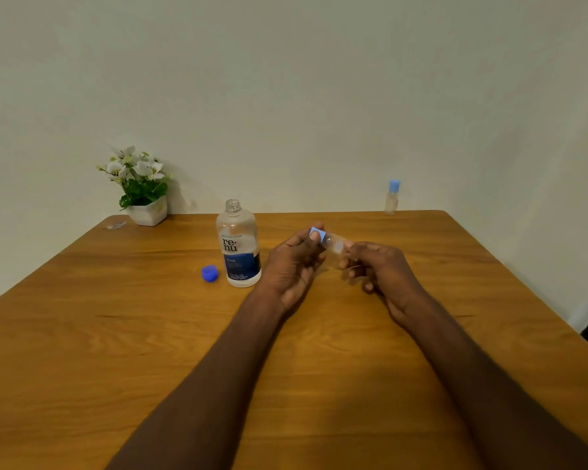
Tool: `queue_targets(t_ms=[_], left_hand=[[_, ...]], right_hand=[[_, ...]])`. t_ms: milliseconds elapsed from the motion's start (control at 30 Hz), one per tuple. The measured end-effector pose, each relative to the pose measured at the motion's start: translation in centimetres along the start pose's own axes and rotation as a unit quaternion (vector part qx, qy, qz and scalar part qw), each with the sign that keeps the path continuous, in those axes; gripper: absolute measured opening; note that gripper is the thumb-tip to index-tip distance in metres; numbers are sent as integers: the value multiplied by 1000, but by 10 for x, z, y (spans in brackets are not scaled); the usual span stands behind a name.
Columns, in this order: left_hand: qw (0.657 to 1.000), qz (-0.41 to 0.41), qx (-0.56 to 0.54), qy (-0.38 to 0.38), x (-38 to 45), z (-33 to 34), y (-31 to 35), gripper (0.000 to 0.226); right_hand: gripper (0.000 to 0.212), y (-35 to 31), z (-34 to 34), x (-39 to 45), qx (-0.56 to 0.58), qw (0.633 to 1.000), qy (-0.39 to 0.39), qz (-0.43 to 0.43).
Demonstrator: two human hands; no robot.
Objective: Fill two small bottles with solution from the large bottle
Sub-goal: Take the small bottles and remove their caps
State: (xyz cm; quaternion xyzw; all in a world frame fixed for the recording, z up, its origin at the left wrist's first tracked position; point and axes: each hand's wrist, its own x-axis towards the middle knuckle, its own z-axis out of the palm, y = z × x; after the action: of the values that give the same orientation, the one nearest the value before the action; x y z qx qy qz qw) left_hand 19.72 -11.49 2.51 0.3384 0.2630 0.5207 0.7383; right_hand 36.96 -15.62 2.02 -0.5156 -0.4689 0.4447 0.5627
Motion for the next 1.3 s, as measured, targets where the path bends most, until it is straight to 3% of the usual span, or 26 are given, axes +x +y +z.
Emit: queue_targets(t_ms=[167, 300, 400, 1300], left_hand=[[995, -17, -97, -6, 1, 5, -7, 33], [995, -7, -97, 30, 6, 4, -10, 33], [995, -6, -90, 31, 7, 2, -11, 40], [996, 10, -56, 63, 14, 1, -10, 23]], right_hand=[[33, -2, -1, 0, -8, 999, -49, 11], [37, -1, 3, 1, -22, 999, -40, 9], [36, 2, 5, 3, -34, 999, -29, 5], [29, 9, 9, 6, -65, 998, -12, -23]])
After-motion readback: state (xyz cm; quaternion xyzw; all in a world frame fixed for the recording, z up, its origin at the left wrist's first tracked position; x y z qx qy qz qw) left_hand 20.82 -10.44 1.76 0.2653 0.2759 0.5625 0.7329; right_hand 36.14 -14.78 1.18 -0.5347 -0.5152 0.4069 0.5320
